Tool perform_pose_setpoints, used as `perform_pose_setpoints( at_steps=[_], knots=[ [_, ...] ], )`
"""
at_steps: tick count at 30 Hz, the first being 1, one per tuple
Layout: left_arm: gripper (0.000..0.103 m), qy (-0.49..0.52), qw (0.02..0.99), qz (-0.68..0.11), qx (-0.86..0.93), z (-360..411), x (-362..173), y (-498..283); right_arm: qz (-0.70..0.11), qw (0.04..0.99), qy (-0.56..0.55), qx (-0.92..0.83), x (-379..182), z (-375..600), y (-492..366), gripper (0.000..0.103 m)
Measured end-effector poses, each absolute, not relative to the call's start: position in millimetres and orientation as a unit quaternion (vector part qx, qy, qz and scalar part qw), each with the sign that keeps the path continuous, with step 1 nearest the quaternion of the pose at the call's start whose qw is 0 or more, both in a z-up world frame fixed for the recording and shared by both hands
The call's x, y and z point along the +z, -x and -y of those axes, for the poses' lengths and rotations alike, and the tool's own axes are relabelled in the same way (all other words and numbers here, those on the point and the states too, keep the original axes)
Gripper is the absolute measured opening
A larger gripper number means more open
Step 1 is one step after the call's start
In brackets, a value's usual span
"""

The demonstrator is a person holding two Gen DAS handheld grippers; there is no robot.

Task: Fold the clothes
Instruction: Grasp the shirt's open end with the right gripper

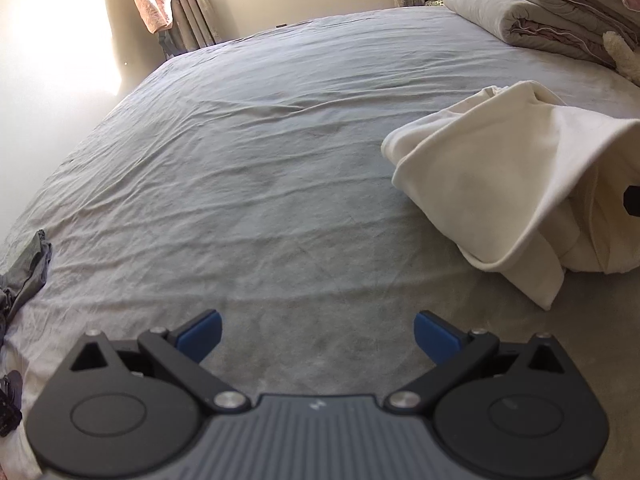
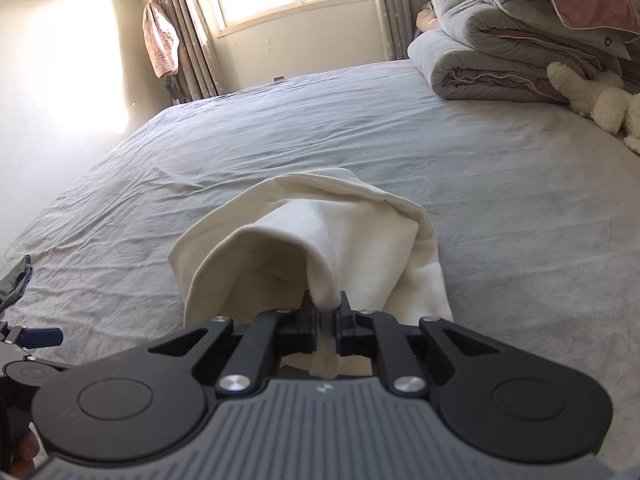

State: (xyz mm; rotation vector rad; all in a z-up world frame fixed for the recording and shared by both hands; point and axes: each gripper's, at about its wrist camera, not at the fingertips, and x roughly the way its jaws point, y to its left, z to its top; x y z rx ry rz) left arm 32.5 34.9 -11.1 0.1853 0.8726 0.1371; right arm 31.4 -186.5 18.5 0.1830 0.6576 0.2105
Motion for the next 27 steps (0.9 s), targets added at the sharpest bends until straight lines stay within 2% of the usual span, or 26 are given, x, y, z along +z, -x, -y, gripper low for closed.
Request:
perform_pose_setpoints(
  at_steps=[9,27],
  knots=[
    [0.102,0.0,0.897,-0.441,0.009,-48.8,-8.5,-33.8,-0.384,0.913,-0.053,0.126,17.2,165.6,-22.8,0.01],
    [0.102,0.004,0.905,-0.426,-0.007,-38.6,-7.5,-30.4,-0.399,0.908,0.049,0.116,18.5,131.2,-0.4,0.01]
  ],
)
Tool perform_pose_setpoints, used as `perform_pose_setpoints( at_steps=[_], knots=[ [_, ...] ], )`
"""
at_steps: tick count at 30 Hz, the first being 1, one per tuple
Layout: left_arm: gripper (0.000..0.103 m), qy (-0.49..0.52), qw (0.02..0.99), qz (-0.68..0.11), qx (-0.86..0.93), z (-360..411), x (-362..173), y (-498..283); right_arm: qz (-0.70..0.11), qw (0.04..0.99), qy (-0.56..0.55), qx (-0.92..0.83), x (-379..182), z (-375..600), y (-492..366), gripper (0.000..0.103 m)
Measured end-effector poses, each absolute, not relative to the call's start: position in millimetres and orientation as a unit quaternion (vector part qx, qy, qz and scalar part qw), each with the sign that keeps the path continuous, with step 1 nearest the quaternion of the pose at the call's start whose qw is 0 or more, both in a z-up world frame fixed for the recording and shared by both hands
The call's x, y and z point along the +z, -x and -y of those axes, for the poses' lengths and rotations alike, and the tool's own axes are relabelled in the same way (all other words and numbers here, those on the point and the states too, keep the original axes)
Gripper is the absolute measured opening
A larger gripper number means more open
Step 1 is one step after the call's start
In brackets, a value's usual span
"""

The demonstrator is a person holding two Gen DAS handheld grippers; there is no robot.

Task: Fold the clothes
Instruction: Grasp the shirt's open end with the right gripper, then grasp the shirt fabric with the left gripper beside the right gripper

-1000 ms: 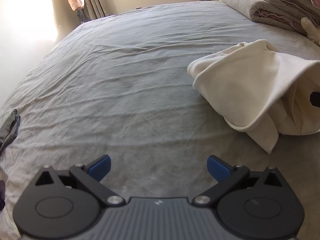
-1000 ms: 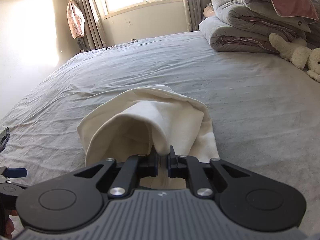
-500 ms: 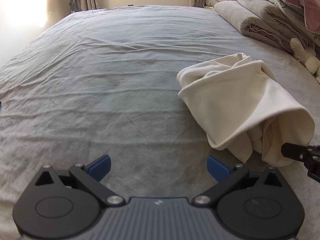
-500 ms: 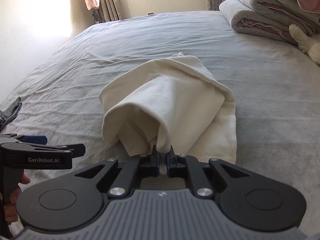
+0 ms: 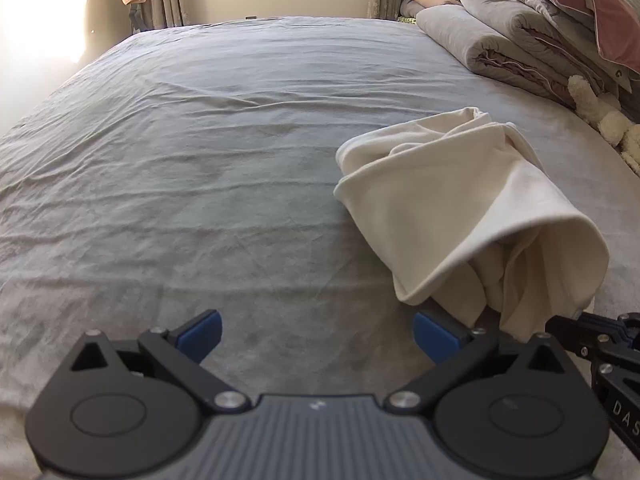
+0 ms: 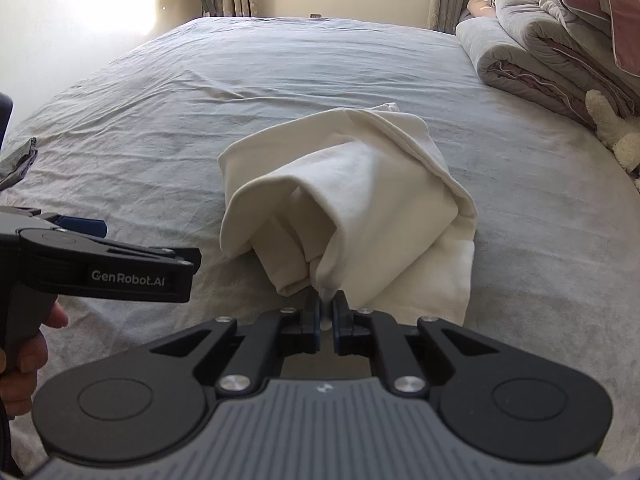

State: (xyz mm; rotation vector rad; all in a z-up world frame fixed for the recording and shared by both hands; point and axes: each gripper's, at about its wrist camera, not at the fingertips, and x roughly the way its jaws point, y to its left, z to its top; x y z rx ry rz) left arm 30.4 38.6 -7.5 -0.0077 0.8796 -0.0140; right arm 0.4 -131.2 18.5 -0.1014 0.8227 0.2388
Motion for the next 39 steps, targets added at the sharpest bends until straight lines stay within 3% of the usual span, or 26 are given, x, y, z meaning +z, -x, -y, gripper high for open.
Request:
perform_pose_setpoints(
  at_steps=[3,4,11,14,15,16,21,24,26,29,39],
  knots=[
    [0.102,0.005,0.905,-0.425,-0.007,-37.2,-8.4,-30.7,-0.399,0.906,0.071,0.118,15.7,123.5,3.8,0.01],
    [0.102,0.011,0.906,-0.423,-0.008,-38.2,-8.0,-30.8,-0.402,0.904,0.075,0.124,14.8,121.4,5.4,0.002],
    [0.099,0.096,0.909,-0.403,-0.034,-49.0,-2.1,-33.9,-0.406,0.898,0.07,0.155,11.2,119.0,15.7,0.003],
    [0.097,0.125,0.907,-0.4,-0.053,-48.8,-2.4,-37.9,-0.396,0.906,0.043,0.145,14.3,134.4,11.5,0.025],
    [0.095,0.129,0.906,-0.398,-0.06,-46.9,-3.3,-39.2,-0.391,0.909,0.03,0.14,14.9,140.6,9.2,0.041],
    [0.092,0.13,0.908,-0.393,-0.069,-44.3,-4.2,-40.2,-0.387,0.912,0.017,0.135,15.5,146.9,6.9,0.049],
    [0.071,0.1,0.923,-0.359,-0.099,-24.8,-14.5,-49.5,-0.375,0.917,-0.041,0.127,16.4,168.1,-1.4,0.052],
    [0.051,0.109,0.925,-0.35,-0.1,-20.5,-19.3,-52.9,-0.361,0.925,-0.048,0.111,18.8,175.6,-4.6,0.055],
    [0.024,0.119,0.927,-0.341,-0.099,-20.7,-18.7,-53.3,-0.352,0.929,-0.051,0.103,20.7,180.1,-5.6,0.058],
    [0.005,0.122,0.935,-0.321,-0.085,-19.5,-12.0,-48.7,-0.345,0.932,-0.057,0.098,22.4,188.3,-7.0,0.063],
    [0.002,0.106,0.959,-0.261,0.003,-42.5,14.6,-36.4,-0.333,0.935,-0.079,0.087,26.7,216.7,-5.6,0.07]
  ],
)
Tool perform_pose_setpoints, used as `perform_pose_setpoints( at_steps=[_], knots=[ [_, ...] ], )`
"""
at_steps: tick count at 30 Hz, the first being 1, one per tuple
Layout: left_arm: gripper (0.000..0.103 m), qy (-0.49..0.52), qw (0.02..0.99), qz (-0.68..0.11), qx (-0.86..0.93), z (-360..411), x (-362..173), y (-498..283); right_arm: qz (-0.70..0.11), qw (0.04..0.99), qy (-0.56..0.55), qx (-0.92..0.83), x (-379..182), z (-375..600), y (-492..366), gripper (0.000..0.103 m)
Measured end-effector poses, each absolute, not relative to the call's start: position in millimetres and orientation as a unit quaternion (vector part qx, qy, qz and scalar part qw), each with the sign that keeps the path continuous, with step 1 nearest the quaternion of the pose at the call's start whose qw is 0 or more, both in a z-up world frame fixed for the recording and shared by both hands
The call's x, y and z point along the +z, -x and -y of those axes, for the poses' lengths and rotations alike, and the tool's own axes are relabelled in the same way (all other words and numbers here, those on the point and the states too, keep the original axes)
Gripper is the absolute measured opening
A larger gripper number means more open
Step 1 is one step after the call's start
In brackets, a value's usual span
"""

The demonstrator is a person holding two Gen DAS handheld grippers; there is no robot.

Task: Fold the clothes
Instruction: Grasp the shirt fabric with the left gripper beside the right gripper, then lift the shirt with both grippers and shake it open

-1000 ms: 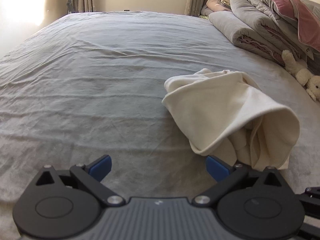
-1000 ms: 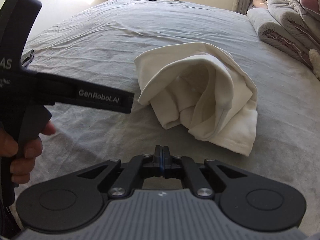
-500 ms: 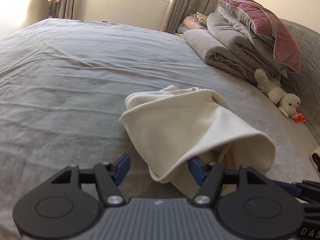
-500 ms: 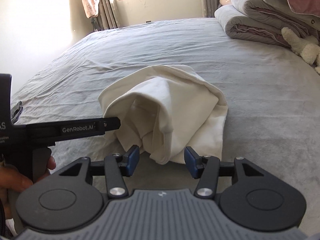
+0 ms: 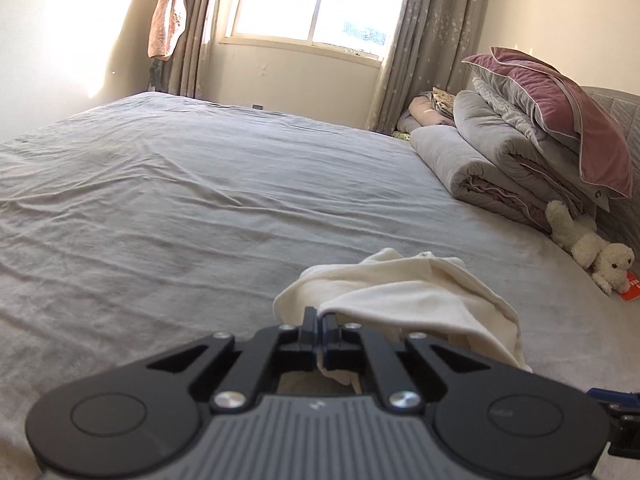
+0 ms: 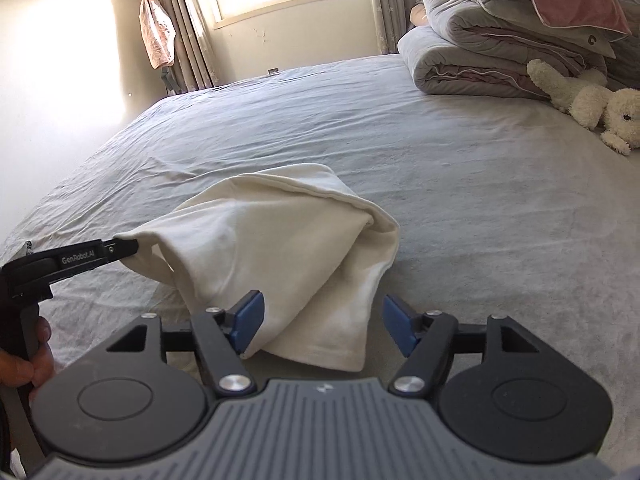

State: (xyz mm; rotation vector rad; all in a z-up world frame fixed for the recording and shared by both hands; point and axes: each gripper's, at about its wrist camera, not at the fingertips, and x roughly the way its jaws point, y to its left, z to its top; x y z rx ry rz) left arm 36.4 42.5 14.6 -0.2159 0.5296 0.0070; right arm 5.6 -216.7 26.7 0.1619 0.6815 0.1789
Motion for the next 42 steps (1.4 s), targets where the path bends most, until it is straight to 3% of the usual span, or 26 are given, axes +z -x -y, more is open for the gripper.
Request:
perform_pose_setpoints(
  at_steps=[13,20,24,26,27,28,31,35,37,42],
  knots=[
    [0.001,0.145,0.958,-0.246,-0.013,-83.2,31.5,-29.3,-0.346,0.926,-0.101,0.109,20.9,199.0,-19.3,0.07],
    [0.001,0.147,0.959,-0.218,-0.107,-76.6,41.3,-20.0,-0.293,0.915,-0.139,0.24,41.9,165.1,-11.5,0.07],
    [0.002,0.137,0.958,-0.212,-0.135,-72.7,44.1,-15.7,-0.272,0.926,-0.101,0.244,45.0,138.5,-8.0,0.07],
    [0.002,0.125,0.959,-0.215,-0.136,-70.7,43.0,-15.1,-0.266,0.935,-0.079,0.22,42.6,130.0,-9.9,0.061],
    [0.003,0.121,0.959,-0.219,-0.135,-70.5,42.1,-15.6,-0.265,0.937,-0.075,0.213,41.0,128.6,-11.5,0.036],
    [0.006,0.117,0.958,-0.223,-0.133,-70.4,41.2,-16.1,-0.269,0.936,-0.09,0.209,40.0,132.6,-15.4,0.017],
    [0.018,0.111,0.956,-0.237,-0.134,-69.5,38.1,-18.7,-0.273,0.933,-0.133,0.196,39.1,145.8,-24.5,0.008],
    [0.053,0.099,0.955,-0.247,-0.133,-64.4,34.2,-19.5,-0.249,0.941,-0.153,0.17,46.4,161.7,-23.4,0.006],
    [0.062,0.087,0.953,-0.257,-0.138,-59.4,30.7,-21.5,-0.24,0.944,-0.164,0.158,51.0,171.2,-23.4,0.005],
    [0.063,0.064,0.947,-0.285,-0.131,-48.5,18.0,-28.8,-0.232,0.948,-0.181,0.123,53.2,202.5,-20.0,0.004]
  ],
)
